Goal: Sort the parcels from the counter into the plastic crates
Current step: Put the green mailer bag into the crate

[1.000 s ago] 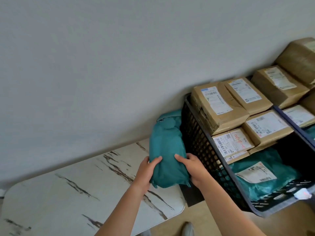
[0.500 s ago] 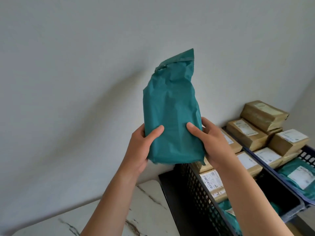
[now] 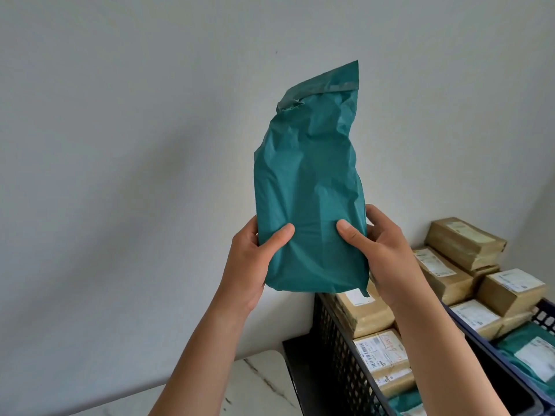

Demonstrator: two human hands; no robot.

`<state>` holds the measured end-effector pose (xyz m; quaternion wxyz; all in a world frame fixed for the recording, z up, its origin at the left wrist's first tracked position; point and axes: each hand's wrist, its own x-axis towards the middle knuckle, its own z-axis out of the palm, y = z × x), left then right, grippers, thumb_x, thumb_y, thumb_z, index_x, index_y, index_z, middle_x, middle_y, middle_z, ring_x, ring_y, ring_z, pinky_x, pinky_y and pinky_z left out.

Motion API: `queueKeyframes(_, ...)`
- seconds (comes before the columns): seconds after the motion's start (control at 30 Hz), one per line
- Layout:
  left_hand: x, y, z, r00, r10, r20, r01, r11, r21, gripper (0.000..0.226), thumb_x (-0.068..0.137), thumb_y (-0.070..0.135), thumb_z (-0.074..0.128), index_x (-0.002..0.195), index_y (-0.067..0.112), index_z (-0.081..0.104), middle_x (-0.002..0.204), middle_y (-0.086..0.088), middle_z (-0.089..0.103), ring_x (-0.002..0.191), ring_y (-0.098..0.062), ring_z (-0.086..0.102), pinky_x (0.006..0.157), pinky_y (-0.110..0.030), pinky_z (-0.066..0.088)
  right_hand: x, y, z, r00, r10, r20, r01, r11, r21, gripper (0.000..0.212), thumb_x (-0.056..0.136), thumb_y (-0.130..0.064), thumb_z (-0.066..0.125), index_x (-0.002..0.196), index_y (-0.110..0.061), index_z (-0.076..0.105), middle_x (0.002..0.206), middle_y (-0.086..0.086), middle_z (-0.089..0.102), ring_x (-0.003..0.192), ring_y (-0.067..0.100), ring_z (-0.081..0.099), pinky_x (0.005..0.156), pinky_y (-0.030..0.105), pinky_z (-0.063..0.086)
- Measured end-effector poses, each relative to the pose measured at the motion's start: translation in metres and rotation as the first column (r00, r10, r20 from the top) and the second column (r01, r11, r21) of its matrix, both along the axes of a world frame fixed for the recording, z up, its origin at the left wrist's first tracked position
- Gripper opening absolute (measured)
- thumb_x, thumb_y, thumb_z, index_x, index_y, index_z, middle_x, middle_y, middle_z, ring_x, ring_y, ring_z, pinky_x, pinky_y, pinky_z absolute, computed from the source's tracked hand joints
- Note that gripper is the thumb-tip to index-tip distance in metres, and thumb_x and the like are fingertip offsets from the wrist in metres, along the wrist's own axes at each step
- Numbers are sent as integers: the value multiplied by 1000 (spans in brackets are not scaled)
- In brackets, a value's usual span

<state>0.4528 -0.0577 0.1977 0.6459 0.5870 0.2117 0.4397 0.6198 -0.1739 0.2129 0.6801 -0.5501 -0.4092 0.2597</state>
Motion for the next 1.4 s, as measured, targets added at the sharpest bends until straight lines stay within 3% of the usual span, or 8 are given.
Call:
queueKeyframes(0.37, 28, -6, 30, 893, 448, 30, -430, 834, 345, 20, 97, 31, 73, 115, 27, 65, 93, 15, 72, 85, -4, 69, 70, -22, 54, -33, 23, 30, 851, -244, 465, 247, 967, 55, 55, 95, -50, 67, 144, -36, 46, 137, -21, 57, 120, 0, 59, 98, 26, 52)
queueKeyframes(0.53, 53, -25, 40, 962, 216, -169, -54, 752, 657, 87, 100, 18, 66, 167, 33, 11, 145, 21, 56, 131, 7, 55, 103, -19, 52, -35, 27, 59, 947, -115, 298, 83, 989, 119, 34, 102, -45, 61, 134, -35, 55, 118, -18, 72, 108, 2, 71, 91, 30, 60)
queueKeyframes(0.63, 49, -23, 47, 976, 95, -194, 71, 708, 702, 85, 104, 19, 57, 168, 35, 4, 171, 14, 24, 155, 3, 24, 121, -29, 40, -11, 26, 74, 984, -91, 154, 69, 987, 146, 23, 105, -24, 62, 127, -25, 62, 118, -5, 76, 109, 16, 74, 93, 44, 62)
queueKeyframes(0.77, 40, -4, 55, 919, 389, -60, -220, 635, 740, 64, 111, 37, 45, 168, 32, 16, 174, 18, 11, 158, 5, -7, 131, -42, 23, 15, 21, 82, 1000, 0, 8, -1, 987, 161, 22, 107, -10, 53, 126, -11, 65, 119, 6, 78, 111, 27, 74, 99, 51, 59)
queueKeyframes(0.93, 19, 13, 78, 977, 143, -159, -72, 920, 385, 47, 104, 46, 57, 147, 27, 54, 132, 13, 71, 114, -4, 69, 82, -26, 63, 34, 13, 84, 984, 139, -115, -109, 966, 235, 29, 106, -10, 50, 132, -8, 64, 124, 10, 76, 113, 29, 73, 86, 37, 64)
queueKeyframes(1.17, 17, 11, 83, 991, 53, -124, -10, 946, 325, 18, 105, 32, 61, 117, 21, 71, 106, 7, 79, 94, -12, 76, 71, -31, 64, 38, 11, 83, 985, 130, -117, -103, 972, 209, 35, 101, -17, 57, 134, -7, 62, 124, 12, 75, 116, 33, 71, 90, 40, 64)
queueKeyframes(1.27, 8, 30, 101, 940, 293, -175, -129, 779, 614, 13, 104, 33, 63, 106, 22, 68, 91, 8, 77, 84, -14, 73, 69, -35, 60, 47, 1, 89, 950, -261, 174, 222, 951, 214, 61, 87, -33, 75, 140, -9, 54, 128, 5, 72, 114, 23, 72, 98, 42, 61)
queueKeyframes(1.4, -5, 51, 154, 679, 649, -344, 218, 269, 938, 23, 106, 38, 56, 128, 31, 59, 110, 11, 70, 96, -16, 66, 79, -36, 52, 51, -23, 118, 427, -635, 644, 482, 762, 432, 70, 92, -40, 73, 151, -16, 44, 151, 0, 51, 133, 5, 47, 111, 26, 37)
